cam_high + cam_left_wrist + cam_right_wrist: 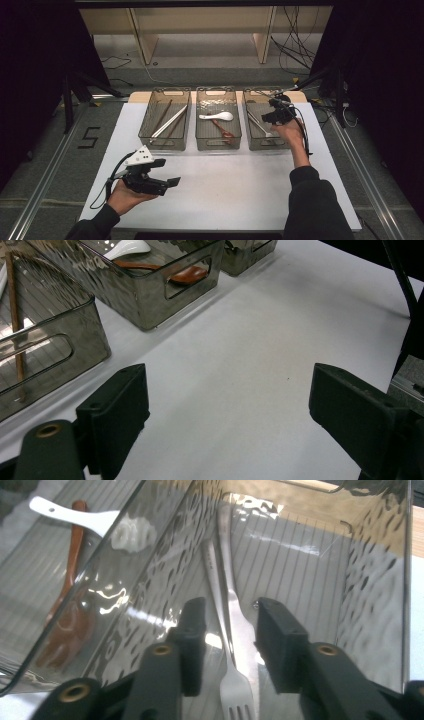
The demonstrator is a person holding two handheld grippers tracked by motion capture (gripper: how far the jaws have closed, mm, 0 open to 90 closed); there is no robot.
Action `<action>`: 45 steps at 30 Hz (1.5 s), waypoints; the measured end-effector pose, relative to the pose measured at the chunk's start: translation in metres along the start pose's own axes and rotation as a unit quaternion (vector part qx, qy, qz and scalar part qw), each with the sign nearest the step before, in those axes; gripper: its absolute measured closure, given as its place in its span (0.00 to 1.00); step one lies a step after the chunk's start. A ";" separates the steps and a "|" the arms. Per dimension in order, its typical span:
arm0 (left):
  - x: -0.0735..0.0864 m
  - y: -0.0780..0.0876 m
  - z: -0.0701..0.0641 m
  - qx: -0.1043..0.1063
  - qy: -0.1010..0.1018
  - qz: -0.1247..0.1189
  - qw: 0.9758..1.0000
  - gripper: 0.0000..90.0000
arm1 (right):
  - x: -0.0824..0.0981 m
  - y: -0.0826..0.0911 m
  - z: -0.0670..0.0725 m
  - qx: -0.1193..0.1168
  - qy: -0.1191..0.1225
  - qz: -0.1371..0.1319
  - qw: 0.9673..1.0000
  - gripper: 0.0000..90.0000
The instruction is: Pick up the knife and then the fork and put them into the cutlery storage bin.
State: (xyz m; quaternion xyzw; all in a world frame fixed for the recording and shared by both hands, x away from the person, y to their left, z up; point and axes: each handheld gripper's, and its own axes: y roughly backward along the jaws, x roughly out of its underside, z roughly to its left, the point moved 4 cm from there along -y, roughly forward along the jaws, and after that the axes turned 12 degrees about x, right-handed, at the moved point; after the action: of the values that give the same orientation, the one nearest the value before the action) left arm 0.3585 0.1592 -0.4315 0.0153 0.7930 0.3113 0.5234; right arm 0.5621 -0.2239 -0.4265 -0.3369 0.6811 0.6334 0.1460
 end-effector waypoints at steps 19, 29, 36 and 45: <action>-0.001 0.004 0.001 0.003 0.013 -0.012 1.000 0.18 | 0.032 0.056 0.029 -0.088 -0.005 -0.075 0.993 0.39; -0.001 0.004 0.002 0.006 0.017 -0.014 1.000 0.18 | 0.056 0.084 0.051 -0.126 -0.004 -0.123 0.984 0.33; -0.001 0.004 0.002 0.007 0.018 -0.014 1.000 0.18 | 0.072 0.095 0.060 -0.140 -0.001 -0.138 0.980 0.30; -0.001 0.005 0.002 0.011 0.023 -0.018 1.000 0.18 | 0.084 0.106 0.070 -0.153 0.004 -0.156 0.976 0.26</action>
State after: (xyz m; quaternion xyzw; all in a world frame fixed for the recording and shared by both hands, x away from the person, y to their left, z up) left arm 0.3590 0.1636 -0.4287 -0.0001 0.8081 0.2939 0.5105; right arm 0.4168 -0.1829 -0.4089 -0.4602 0.5160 0.6979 0.1868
